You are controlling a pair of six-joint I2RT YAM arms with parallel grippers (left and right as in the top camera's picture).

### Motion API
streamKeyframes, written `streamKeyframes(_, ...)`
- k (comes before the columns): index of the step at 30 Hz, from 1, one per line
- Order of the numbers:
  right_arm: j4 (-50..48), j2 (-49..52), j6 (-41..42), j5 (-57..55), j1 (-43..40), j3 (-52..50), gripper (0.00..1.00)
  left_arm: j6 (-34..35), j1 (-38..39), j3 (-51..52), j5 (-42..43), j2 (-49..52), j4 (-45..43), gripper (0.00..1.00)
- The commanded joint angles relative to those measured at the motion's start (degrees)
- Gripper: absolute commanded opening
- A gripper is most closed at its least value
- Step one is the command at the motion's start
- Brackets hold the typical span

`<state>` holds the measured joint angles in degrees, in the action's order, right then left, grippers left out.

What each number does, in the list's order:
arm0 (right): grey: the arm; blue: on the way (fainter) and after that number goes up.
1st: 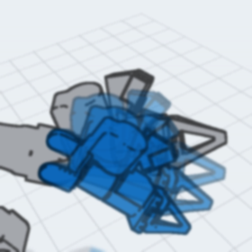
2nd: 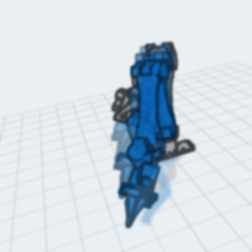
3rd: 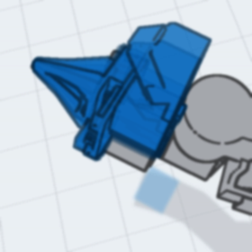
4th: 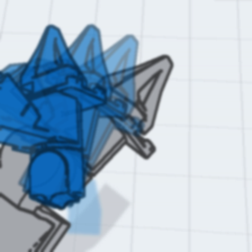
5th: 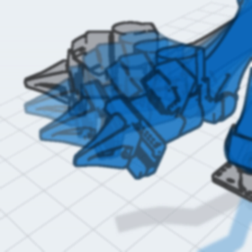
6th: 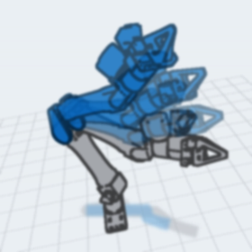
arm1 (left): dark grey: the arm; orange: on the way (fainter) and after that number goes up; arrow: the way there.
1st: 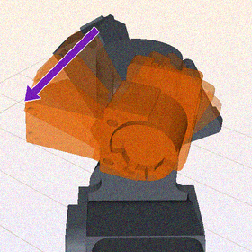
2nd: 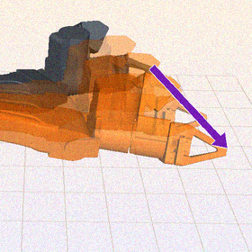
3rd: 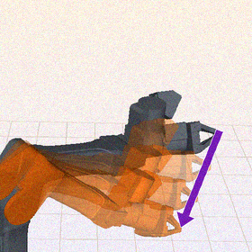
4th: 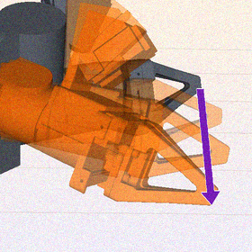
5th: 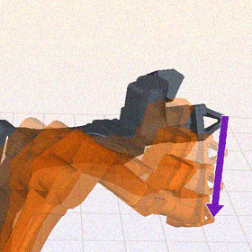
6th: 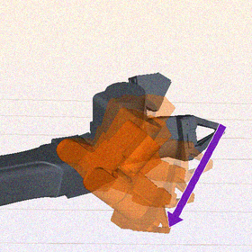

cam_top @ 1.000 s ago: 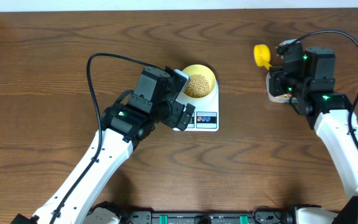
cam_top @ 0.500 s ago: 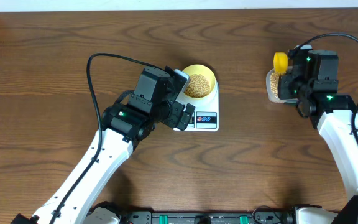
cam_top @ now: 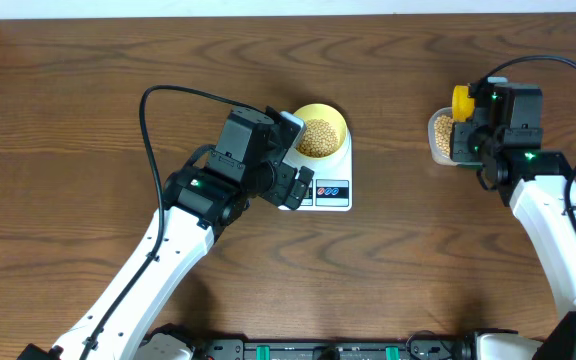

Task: Scoop item into bowl and weigh 50g on scale
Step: 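Dip the scoop into the tub and drag it to pick up soybeans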

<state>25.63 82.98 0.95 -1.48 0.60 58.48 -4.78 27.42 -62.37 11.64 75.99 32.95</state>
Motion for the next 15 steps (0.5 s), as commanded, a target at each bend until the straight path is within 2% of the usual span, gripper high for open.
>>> streamKeyframes(1,1.0,1.1,3.8,-1.2,-0.4,0.5,0.01,-0.6,-0.2,-0.2,-0.7,0.0,0.0,0.98)
streamKeyframes(15,4.6,0.4,4.4,-1.1,-0.4,0.5,0.01,-0.6,-0.2,-0.2,-0.7,0.0,0.0,0.98)
